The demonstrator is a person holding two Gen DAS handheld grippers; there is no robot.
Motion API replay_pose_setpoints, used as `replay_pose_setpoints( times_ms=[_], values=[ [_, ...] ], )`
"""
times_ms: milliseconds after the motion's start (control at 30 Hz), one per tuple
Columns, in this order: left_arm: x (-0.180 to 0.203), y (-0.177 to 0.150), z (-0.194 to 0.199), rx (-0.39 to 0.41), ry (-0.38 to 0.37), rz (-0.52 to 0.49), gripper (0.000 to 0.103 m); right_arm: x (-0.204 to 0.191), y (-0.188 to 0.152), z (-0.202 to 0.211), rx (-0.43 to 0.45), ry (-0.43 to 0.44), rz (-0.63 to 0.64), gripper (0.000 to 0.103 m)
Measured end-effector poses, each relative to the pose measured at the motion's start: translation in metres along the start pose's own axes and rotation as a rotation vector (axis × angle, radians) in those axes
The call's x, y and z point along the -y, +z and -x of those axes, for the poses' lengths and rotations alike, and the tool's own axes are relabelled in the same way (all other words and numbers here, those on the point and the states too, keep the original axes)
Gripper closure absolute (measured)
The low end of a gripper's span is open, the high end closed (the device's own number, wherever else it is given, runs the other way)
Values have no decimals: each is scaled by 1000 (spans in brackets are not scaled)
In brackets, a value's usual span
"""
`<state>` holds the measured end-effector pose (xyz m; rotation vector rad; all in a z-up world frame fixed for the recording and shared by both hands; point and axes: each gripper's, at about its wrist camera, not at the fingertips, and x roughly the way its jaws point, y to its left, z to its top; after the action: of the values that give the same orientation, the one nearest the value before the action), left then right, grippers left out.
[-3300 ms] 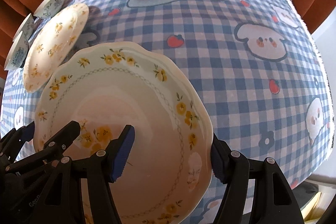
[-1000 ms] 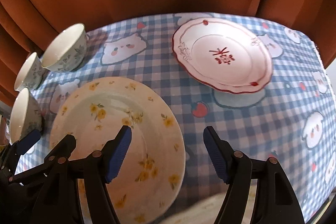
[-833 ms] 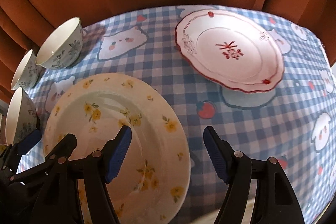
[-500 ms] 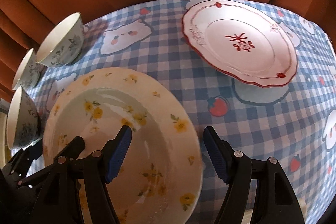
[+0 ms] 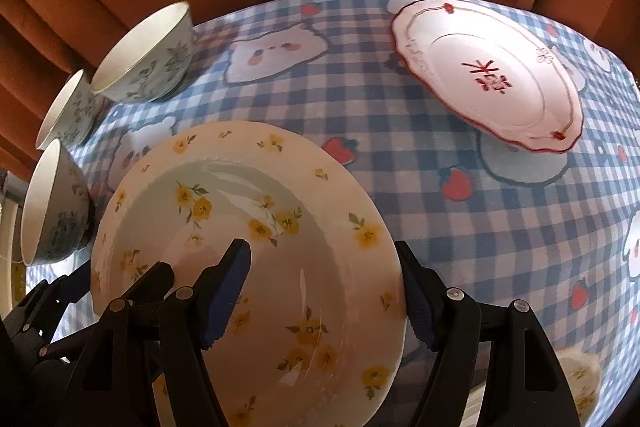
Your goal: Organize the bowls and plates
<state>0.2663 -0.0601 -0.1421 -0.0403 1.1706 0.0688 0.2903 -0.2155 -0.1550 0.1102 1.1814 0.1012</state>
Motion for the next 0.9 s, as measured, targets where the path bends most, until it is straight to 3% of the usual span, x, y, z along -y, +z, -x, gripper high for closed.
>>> replay_pose_setpoints(
  times_ms=[200,567,900],
  values=[
    [2,-1,-2,15,10,-11,31,-3,3,-3,8,-40,62,34],
    [-1,3,-3,6,2,18,29,-4,9,-8,-20,-70,57,34],
    [-2,0,16,-9,-22,18,29,-14,8,13,-27,-101,73,34]
  ],
)
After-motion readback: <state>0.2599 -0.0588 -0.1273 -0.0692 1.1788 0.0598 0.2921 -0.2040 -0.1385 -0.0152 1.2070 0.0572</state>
